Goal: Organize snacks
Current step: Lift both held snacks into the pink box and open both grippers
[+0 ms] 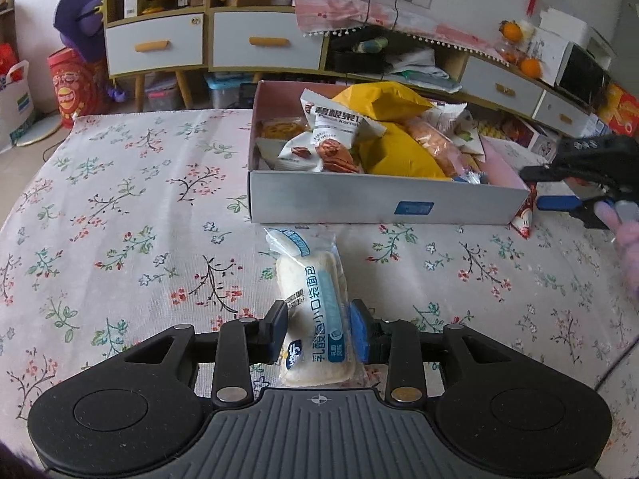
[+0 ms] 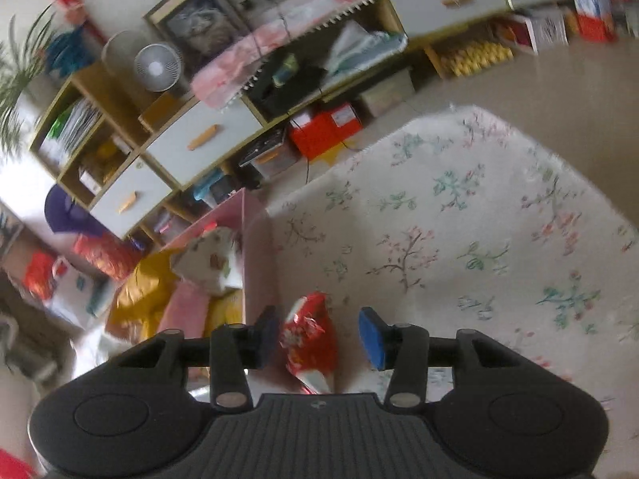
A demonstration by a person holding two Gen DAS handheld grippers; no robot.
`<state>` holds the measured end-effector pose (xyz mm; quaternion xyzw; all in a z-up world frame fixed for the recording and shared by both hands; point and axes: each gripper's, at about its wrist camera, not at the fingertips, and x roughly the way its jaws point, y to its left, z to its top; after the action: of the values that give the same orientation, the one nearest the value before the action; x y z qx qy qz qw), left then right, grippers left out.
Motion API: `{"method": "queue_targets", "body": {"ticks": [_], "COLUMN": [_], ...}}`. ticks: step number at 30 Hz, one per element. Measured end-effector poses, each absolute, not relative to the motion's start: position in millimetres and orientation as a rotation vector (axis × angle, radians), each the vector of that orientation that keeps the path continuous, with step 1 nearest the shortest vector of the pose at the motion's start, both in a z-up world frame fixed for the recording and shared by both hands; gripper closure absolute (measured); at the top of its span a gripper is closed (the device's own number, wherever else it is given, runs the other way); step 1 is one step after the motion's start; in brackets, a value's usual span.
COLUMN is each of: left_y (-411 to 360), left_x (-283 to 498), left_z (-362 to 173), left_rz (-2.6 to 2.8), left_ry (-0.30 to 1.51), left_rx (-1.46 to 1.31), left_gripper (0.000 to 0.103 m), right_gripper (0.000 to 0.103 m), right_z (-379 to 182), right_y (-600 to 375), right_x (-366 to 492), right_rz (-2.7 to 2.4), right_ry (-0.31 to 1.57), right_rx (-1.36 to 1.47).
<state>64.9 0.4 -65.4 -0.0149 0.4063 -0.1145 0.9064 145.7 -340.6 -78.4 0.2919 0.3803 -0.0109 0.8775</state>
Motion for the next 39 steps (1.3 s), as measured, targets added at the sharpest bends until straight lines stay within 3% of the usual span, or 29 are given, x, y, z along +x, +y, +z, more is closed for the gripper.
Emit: {"method": "queue_targets", "body": {"ticks": [3, 6, 15, 19, 28, 39], "left_y": [-1, -2, -4, -5, -2, 7], "left_x": [65, 67, 71, 72, 75, 72], "left_z": [-68, -71, -73, -74, -72, -61], "left_rz": [-0.238, -0.238, -0.222, -0.213, -0.185, -0.192], "left_ry": [0.842, 0.847, 0.822, 0.819, 0.827, 0.841], "left_rx": [-0.016, -0.007, 0.023, 0.038, 0.039, -0.064], "left_gripper": [0.063, 0.056, 0.053, 0.057, 0.082, 0.085], "right_gripper": [0.076, 0.088, 0.089, 0.089, 0.089, 0.089], "right_z": [-87, -87, -85, -84, -81, -69], "right_y": [-332, -325, -330, -326, -305, -281], "right_x": [153, 150, 123, 104, 78, 67], "right_rz": [-0.059, -0.084, -0.086, -0.078, -0.050, 0.070], "right_ry": [0.834, 0.829, 0.855, 0.864, 0.906, 0.941], "right_rx": [0.588, 0.532, 0.478, 0.468, 0.444, 0.478]}}
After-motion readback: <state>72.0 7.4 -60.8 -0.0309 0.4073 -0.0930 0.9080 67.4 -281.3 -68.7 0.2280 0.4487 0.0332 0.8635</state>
